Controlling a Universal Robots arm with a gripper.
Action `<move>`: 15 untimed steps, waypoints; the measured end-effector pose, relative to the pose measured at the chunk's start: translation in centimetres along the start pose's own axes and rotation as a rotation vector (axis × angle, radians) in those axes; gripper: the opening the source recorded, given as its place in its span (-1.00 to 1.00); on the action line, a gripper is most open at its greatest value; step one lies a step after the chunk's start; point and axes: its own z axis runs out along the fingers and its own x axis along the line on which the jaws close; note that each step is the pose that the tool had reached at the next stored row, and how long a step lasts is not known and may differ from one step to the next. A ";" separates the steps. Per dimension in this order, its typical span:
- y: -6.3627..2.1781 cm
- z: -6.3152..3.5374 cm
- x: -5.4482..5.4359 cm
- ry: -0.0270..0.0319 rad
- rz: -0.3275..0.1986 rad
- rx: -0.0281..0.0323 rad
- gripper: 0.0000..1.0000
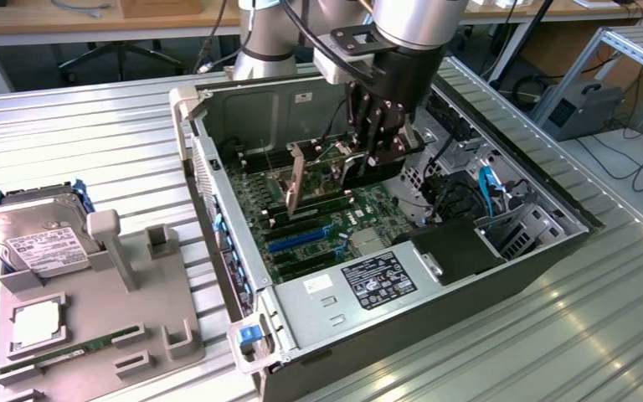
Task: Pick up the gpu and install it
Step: 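Insert the gpu into the slot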
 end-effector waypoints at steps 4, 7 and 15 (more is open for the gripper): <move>0.00 0.06 0.0 -0.0003 0.000 0.0001 -0.47; 0.06 0.34 0.0 0.0000 0.000 0.0000 -0.47; 0.26 1.11 0.0 0.0000 0.000 -0.0001 -0.47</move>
